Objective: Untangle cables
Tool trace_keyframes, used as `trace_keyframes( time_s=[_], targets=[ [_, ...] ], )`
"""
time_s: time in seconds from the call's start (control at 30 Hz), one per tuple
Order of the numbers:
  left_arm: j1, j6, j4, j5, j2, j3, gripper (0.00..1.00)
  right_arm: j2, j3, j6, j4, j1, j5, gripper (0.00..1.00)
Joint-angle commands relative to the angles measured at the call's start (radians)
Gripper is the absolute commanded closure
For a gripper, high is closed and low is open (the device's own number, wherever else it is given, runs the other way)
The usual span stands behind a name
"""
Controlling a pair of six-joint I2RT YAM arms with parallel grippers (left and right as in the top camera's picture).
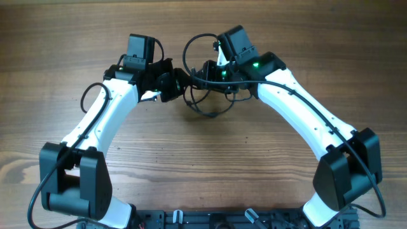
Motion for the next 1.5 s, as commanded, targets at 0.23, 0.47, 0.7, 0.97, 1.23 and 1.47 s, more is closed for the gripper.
trace_keyframes(
  time_s=[0.23, 0.47, 0.7, 0.97, 1.23, 1.47],
  targets=[
    [0.001, -0.079, 0.004, 0.048, -0.017, 0.002, 0.96, 0.036, -0.048, -0.045, 0.037, -0.002, 0.058, 0.68],
    [0.000, -0.079, 0.004, 0.048, -0.017, 0.002, 0.96, 0.099, -0.050, -0.122, 0.069, -0.002, -0.024, 0.55],
    [0.000, -0.079, 0.004, 0.048, -0.017, 0.002, 0.96, 0.134, -0.050, -0.097, 0.066, -0.002, -0.027, 0.72],
    [0.001, -0.019, 0.004, 0.063, -0.017, 0.002, 0.96, 0.134, -0.050, -0.125, 0.055, -0.022, -0.048, 0.96],
    [0.011, 0.351, 0.006, 0.058, -0.017, 0.002, 0.96, 0.134, -0.050, -0.280, -0.011, -0.163, -0.157, 0.96],
    [0.011, 1.272, -0.027, 0.032, -0.017, 0.002, 0.96, 0.129, -0.045, -0.395, -0.045, -0.272, -0.237, 0.96]
  ],
)
